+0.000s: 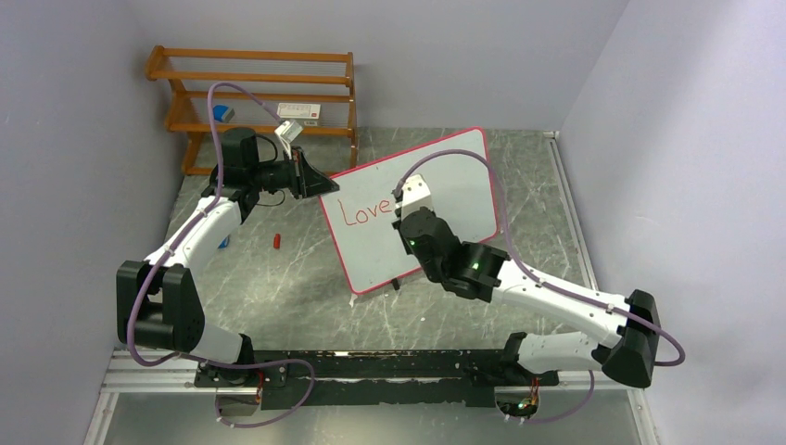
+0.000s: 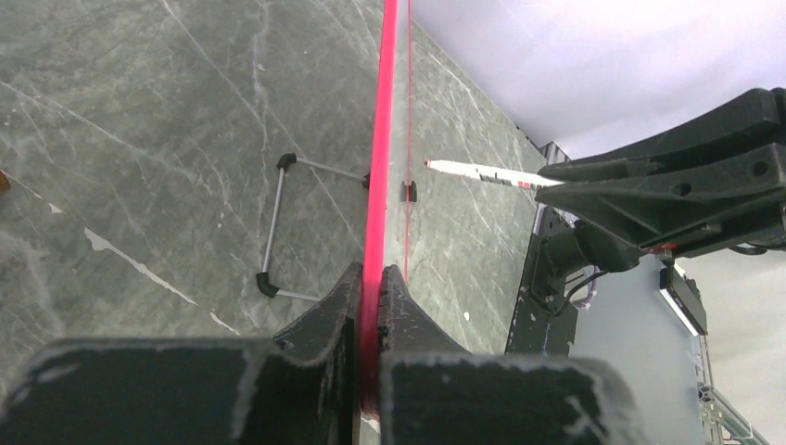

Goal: Write a sentence on the whiteboard

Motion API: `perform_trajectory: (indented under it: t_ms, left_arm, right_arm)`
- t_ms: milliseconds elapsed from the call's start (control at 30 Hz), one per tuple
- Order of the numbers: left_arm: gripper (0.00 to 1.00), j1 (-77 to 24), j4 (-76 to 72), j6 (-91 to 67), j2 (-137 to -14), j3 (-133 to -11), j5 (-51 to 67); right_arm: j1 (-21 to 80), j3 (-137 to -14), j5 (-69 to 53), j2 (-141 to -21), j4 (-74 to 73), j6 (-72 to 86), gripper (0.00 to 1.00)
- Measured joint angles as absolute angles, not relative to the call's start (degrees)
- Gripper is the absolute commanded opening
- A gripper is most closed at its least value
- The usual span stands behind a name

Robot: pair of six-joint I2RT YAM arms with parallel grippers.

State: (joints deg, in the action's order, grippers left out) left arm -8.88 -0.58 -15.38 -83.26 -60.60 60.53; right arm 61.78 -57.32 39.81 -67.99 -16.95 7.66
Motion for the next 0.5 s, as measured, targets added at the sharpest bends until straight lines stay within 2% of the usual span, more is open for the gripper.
perform_trajectory:
  t_ms: [500]
  left_arm:
    - [0.05, -8.9, -0.5, -15.4, -83.3, -60.6, 60.5]
  right_arm:
    - [53.3, -55.6, 34.3, -63.8, -15.2, 5.4, 0.00]
